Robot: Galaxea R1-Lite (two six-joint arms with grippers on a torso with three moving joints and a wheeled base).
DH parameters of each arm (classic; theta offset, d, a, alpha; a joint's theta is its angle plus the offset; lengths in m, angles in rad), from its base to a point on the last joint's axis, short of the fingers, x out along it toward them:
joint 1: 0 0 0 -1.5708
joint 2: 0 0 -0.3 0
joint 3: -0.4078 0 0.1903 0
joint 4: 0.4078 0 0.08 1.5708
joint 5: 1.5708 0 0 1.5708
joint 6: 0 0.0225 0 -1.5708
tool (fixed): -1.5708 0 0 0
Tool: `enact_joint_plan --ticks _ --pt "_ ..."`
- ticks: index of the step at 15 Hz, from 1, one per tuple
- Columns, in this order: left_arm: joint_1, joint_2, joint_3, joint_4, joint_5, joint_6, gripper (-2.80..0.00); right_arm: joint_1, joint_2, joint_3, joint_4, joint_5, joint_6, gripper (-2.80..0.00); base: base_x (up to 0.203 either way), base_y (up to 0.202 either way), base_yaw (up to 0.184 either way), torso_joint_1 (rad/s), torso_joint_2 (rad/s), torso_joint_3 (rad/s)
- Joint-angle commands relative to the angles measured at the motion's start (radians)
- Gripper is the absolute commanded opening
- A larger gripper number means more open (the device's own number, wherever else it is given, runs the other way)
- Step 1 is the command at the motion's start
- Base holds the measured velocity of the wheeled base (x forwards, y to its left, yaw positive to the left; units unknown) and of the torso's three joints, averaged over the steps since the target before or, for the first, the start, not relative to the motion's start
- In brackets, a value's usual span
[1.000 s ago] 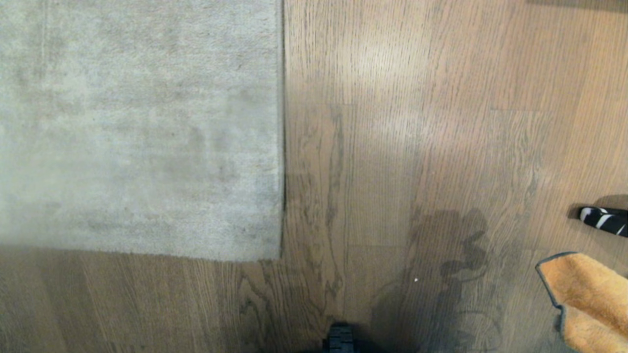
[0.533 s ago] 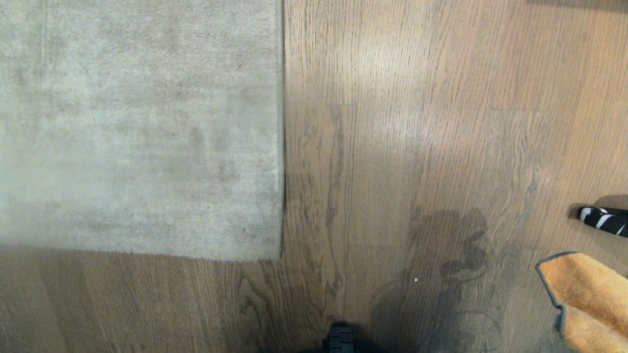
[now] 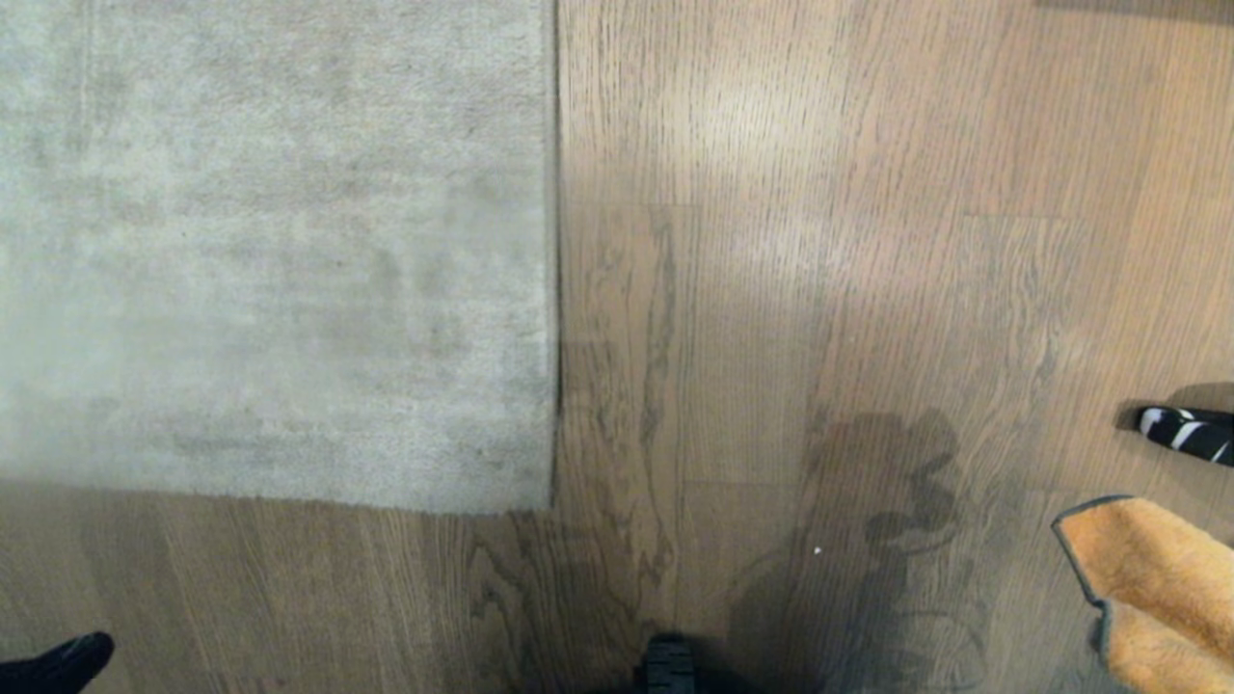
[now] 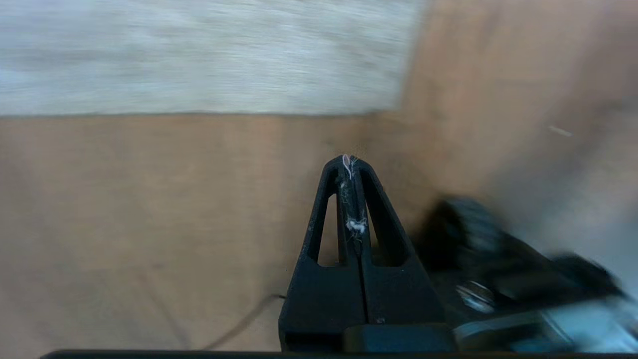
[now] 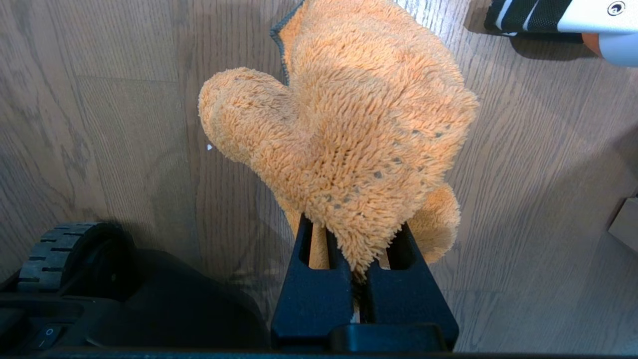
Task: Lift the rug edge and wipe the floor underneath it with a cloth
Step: Lift up the carpet
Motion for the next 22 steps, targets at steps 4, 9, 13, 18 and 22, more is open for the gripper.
enact_joint_plan --ticks 4,9,13,18,22 --pt "-0.083 0.386 -0.101 -0.049 -0.083 0.001 -2.80 0.000 0.001 0.000 0.000 0.000 0.000 -2.80 0.000 0.000 0.000 0.000 0.00 0.000" --pt "-0.162 0.678 -0.159 -0.205 -0.008 -0.004 -2.80 0.000 0.001 0.000 0.000 0.000 0.000 -2.80 0.000 0.000 0.000 0.000 0.00 0.000" --pt "-0.249 0.863 -0.289 -0.228 0.035 -0.087 -2.80 0.000 0.001 0.000 0.000 0.000 0.000 -2.80 0.000 0.000 0.000 0.000 0.00 0.000" --pt "-0.372 1.011 -0.428 -0.250 0.099 -0.199 -2.80 0.000 0.001 0.000 0.000 0.000 0.000 -2.80 0.000 0.000 0.000 0.000 0.00 0.000" --pt "-0.421 1.090 -0.519 -0.250 0.135 -0.234 -2.80 0.000 0.001 0.000 0.000 0.000 0.000 -2.80 0.000 0.000 0.000 0.000 0.00 0.000"
